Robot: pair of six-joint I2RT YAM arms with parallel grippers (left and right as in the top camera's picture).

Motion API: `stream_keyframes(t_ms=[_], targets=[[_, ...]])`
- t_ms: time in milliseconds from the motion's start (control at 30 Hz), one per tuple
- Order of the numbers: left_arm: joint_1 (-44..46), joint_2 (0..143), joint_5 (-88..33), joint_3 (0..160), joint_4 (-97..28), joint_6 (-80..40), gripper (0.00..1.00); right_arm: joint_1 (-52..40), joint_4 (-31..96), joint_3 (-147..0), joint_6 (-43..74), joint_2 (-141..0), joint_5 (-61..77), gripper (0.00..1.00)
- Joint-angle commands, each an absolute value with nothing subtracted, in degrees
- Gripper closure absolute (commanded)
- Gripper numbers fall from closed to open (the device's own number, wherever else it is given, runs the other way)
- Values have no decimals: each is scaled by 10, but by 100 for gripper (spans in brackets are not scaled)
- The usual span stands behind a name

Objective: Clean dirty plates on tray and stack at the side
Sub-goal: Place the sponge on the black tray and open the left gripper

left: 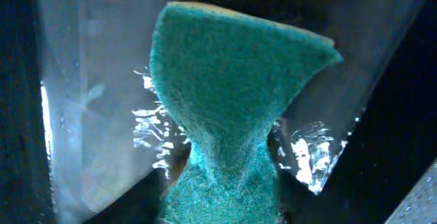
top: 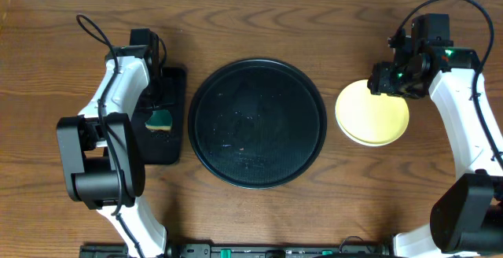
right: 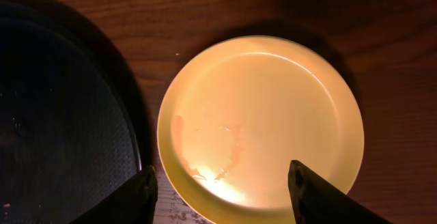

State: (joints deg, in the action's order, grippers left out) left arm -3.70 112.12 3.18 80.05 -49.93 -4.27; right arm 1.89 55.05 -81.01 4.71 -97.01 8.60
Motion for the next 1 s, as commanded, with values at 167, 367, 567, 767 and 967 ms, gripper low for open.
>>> stream_keyframes(t_ms=[167,367,567,767,967], targets=[[-39,1081,32,846,-547,-41,30,14,557,-818,40,-957,89,36],[-38,967,-25,854,-563,-41,29,14,555,-818,40,-927,89,34],[-38,890,-28,854,-563,-41,29,16,557,-818,40,-874,88,1],[-38,873,-28,854,-563,-41,28,16,549,-818,42,-773,76,1],[-38,873,-28,854,-563,-41,28,15,534,-818,42,-660,76,1]])
